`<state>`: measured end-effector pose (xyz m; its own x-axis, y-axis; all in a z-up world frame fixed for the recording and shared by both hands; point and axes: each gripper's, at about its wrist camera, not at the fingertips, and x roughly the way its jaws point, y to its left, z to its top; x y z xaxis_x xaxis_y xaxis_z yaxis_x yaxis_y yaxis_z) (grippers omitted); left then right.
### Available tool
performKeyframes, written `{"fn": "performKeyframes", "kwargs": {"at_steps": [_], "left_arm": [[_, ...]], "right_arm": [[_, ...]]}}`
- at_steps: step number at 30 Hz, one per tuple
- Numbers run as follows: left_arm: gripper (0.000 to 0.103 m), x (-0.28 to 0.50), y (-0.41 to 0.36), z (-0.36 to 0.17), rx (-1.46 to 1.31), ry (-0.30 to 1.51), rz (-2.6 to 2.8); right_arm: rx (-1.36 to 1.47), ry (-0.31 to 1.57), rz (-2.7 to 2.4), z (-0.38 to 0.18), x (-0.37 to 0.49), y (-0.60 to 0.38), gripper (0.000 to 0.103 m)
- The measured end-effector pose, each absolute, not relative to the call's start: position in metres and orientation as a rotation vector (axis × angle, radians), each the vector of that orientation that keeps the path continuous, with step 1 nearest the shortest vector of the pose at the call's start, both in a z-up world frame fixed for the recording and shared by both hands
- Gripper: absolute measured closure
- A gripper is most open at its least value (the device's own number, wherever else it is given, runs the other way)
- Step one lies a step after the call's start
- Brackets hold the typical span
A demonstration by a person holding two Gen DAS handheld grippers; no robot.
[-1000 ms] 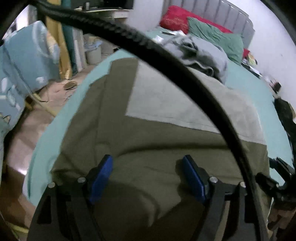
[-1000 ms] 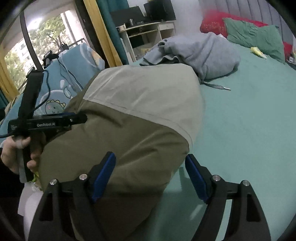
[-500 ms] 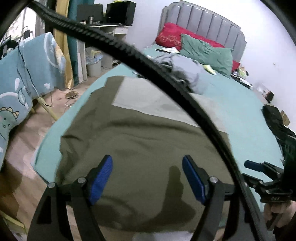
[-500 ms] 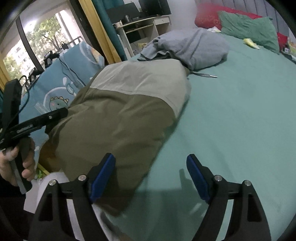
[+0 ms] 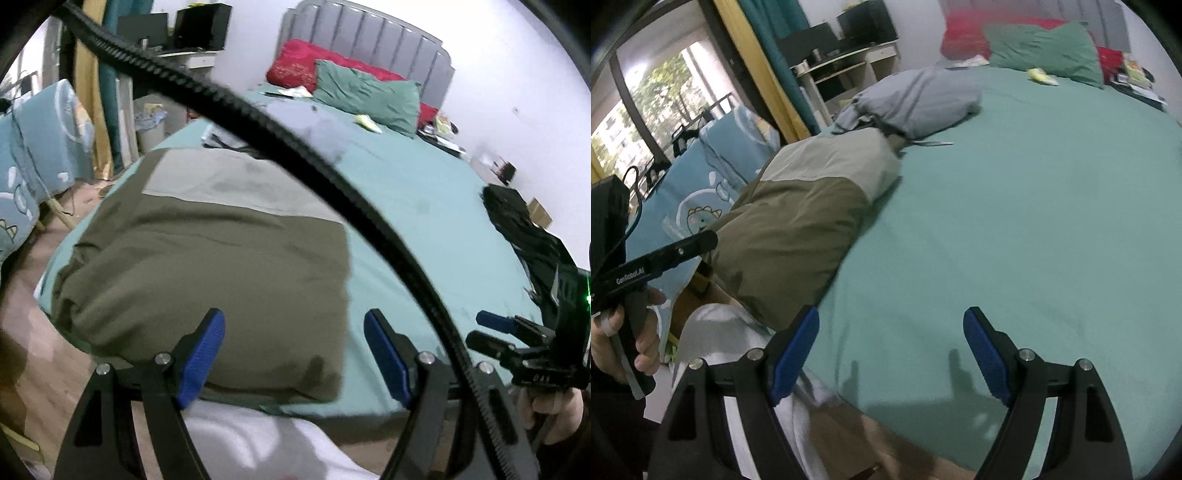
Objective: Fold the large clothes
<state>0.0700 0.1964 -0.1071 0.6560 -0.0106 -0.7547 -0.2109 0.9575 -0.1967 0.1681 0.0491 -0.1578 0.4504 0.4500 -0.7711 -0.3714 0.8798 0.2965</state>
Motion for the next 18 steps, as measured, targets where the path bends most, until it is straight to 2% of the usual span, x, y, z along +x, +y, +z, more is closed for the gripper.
{"fn": "performKeyframes", "kwargs": {"at_steps": [13, 18], "left_arm": [[0.025, 0.050, 0.120, -0.071, -0.275, 0.759, 0.090], [0.014, 0.045, 0.090, -0.050, -0.233, 0.682, 0.093]], "right_arm": [[0.141, 0.916, 0.354, -0.124, 0.107, -0.068, 0.024], [0.173, 0.876, 0.296, -0.106, 0.086, -0.103, 0.022]]}}
